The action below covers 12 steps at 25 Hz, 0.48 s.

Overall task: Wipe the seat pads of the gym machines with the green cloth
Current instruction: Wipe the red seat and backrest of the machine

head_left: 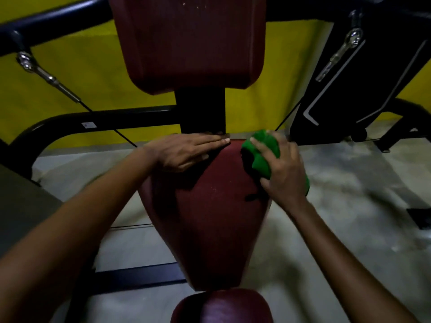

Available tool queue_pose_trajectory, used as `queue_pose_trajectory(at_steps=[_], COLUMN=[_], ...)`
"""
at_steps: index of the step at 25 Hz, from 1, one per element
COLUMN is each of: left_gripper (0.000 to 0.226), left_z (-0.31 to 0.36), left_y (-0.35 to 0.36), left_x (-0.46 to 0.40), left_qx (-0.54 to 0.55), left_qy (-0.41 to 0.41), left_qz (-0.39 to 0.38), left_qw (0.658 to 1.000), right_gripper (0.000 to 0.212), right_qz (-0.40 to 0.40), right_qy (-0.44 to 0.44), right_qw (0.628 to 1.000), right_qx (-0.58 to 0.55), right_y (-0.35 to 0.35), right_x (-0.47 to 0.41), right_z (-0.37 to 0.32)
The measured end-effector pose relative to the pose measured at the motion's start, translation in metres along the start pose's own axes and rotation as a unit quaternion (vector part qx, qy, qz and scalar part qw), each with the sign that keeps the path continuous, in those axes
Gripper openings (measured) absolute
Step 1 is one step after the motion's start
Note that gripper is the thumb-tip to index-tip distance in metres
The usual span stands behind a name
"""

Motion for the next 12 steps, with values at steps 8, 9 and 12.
queue_pose_trajectory(at_steps=[8,9,12], left_gripper=[0.053,0.053,0.054], left_z=[0.0,-0.001,-0.002], left_y=[0.006,0.006,0.009], left_x=[0.023,0.023,0.023], left_qx=[-0.003,-0.004,-0.005], left_qy=[-0.033,-0.034,-0.041], left_qz=[0.032,0.033,0.017], left_qw=[0.999,0.999,0.999], right_gripper=[0.095,0.091,0.087], right_qz=[-0.081,-0.084,-0.052], right_qy=[-0.226,-0.252,-0.206], right_qw=[0.964,0.956,0.972], right_qx=[0.117,0.124,0.098], right_y=[0.046,0.044,0.02], right_x=[0.081,0.076,0.029], right_z=[-0.012,-0.009,-0.013])
Point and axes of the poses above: each hand's wrist, its own x-axis away from the middle knuckle, its own y-axis out of the palm, z = x × y, the point moved 3 cm from there along -x, towards the middle knuckle, and after that the axes turned 10 degrees about -z, right-handed, at the moved point
